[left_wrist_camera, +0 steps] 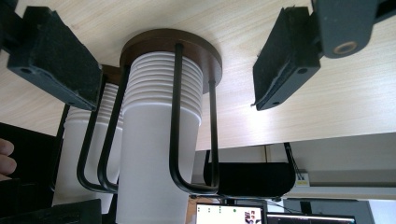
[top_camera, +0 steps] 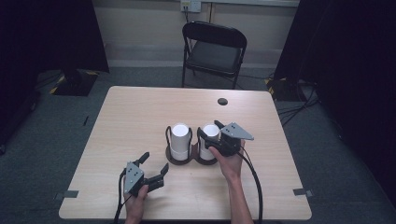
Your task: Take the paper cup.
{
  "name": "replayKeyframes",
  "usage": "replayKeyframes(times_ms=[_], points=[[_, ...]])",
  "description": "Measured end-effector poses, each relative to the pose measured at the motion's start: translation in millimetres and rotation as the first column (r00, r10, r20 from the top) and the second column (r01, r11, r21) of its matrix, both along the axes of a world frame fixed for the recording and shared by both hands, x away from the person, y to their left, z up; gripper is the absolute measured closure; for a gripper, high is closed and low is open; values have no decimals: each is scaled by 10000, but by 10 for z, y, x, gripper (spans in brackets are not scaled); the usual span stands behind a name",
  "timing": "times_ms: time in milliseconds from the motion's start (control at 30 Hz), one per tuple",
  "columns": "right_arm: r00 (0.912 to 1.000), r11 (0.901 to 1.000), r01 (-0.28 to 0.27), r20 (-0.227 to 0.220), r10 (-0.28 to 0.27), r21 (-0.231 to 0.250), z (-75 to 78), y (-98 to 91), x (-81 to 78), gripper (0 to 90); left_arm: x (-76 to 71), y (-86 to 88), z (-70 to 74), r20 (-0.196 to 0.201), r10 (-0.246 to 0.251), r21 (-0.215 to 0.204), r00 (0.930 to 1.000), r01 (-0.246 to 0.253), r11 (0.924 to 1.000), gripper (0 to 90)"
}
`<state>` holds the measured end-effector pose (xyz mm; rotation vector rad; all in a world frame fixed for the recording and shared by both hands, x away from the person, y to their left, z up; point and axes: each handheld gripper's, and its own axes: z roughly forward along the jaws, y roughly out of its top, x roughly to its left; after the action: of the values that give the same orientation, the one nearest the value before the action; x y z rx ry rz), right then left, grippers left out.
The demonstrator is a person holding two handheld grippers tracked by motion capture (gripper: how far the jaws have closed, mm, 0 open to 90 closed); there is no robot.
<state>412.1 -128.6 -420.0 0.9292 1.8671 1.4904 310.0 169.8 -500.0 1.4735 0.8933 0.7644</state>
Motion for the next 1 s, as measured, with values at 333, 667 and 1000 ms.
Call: replayKeyframes(times_ms=[333,667,1000], points=[[9997,10000,-13,-252,13,12,-31,13,36,325,0,-2,0,4,-10,4,10000,10,10000,157],[9998,9998,-40,-173,37,-172,21,14,32,352,0,-2,0,1,-22,2,10000,22,10000,157],[9999,10000,-31,-102,32,31,97,-6,17,354,17,-11,7,-140,-104,158,9998,106,9998,156]])
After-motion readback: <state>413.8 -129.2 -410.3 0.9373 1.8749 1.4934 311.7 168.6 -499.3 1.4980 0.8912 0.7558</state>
